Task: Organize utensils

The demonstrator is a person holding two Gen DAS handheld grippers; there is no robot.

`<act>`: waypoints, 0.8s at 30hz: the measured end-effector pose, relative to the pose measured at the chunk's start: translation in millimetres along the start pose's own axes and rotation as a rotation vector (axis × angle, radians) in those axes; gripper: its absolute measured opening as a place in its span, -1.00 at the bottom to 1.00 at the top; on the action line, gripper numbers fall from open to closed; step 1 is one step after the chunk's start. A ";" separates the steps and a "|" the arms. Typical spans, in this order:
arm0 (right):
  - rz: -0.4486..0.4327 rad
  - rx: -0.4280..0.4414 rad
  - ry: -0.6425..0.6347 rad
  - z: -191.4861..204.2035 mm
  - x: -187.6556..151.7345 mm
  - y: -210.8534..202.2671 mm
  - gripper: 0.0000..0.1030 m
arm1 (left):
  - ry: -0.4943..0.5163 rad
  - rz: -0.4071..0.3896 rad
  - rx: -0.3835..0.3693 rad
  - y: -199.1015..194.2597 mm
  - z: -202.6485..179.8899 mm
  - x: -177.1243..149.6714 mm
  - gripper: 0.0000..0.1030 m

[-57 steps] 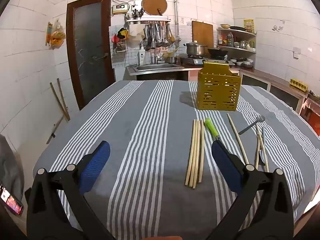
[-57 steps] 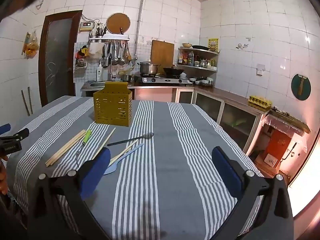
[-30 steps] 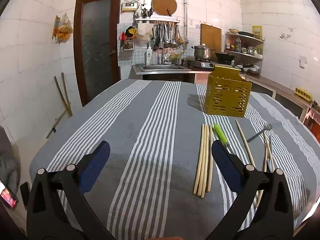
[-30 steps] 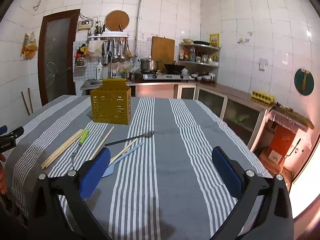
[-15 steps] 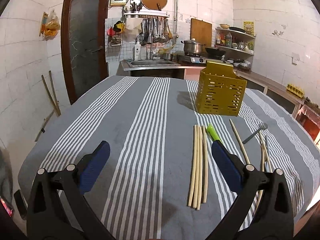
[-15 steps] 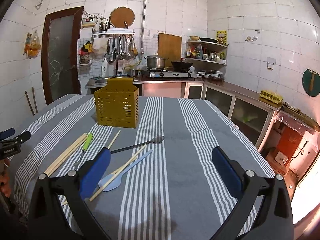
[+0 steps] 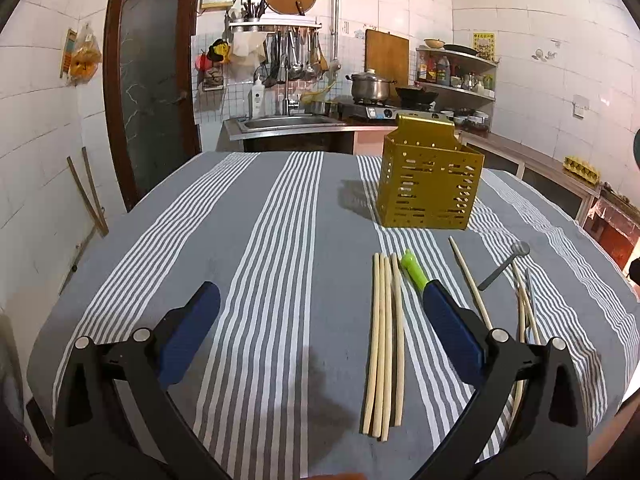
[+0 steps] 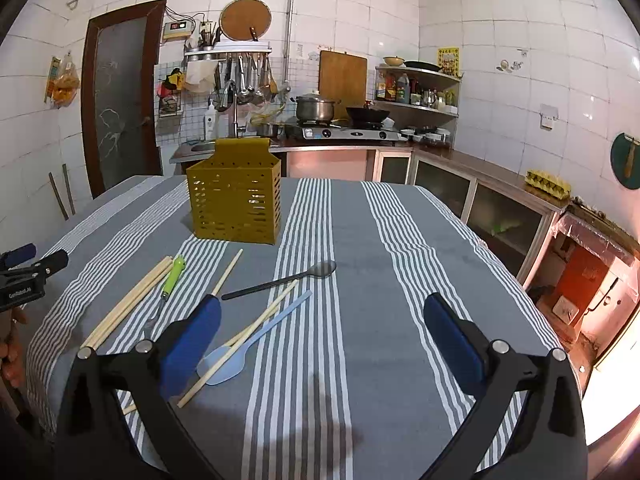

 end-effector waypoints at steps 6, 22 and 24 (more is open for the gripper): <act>0.003 -0.005 -0.001 0.5 1.7 4.0 0.92 | -0.009 0.003 -0.020 3.3 0.0 -1.5 0.90; 0.022 0.014 -0.016 8.5 3.9 11.2 0.92 | 0.003 0.000 -0.024 9.1 -1.3 1.2 0.90; 0.021 0.016 -0.020 10.8 4.1 11.8 0.92 | 0.005 -0.002 -0.026 9.7 -1.7 2.8 0.90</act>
Point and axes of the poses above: each gripper's, at about its wrist camera, not at the fingertips, and y roughly the way its jaws point, z to its left, x to its top, the point moved 1 cm from there along y, roughly the way its jaws point, and after that the axes turned 13 degrees about -x, right-handed, at the moved point
